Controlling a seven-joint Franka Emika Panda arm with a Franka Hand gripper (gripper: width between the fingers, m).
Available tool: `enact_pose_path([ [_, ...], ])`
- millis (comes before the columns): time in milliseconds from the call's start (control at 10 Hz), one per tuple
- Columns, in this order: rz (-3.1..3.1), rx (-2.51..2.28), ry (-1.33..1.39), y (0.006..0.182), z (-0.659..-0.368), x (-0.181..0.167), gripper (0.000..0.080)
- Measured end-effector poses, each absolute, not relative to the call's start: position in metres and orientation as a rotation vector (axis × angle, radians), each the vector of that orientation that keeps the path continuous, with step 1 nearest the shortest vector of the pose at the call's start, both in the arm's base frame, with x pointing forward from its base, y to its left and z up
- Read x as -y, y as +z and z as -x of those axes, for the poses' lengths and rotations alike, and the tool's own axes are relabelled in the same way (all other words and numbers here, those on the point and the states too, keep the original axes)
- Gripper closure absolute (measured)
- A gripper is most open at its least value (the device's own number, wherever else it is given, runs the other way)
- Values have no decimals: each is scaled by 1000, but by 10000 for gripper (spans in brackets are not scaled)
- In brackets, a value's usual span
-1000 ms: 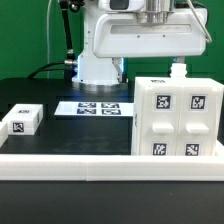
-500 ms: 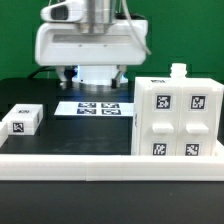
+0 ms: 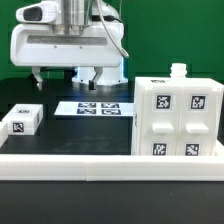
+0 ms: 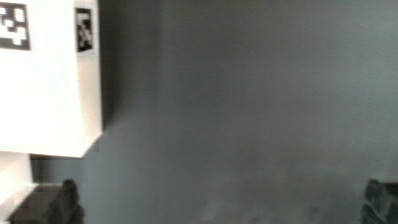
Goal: Assemble cabinet
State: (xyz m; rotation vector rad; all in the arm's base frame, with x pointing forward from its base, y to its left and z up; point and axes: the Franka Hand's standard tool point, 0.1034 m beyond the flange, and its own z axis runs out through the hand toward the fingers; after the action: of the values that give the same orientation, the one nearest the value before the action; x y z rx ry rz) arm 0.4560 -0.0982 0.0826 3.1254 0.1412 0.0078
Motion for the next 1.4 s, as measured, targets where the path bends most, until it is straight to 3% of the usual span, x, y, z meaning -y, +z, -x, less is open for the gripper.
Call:
enact_pose_path([
  [600,-3131,-204,-45,63,-424,175,2],
  [1400,-3102,-213,-83,29,-411,183,2],
])
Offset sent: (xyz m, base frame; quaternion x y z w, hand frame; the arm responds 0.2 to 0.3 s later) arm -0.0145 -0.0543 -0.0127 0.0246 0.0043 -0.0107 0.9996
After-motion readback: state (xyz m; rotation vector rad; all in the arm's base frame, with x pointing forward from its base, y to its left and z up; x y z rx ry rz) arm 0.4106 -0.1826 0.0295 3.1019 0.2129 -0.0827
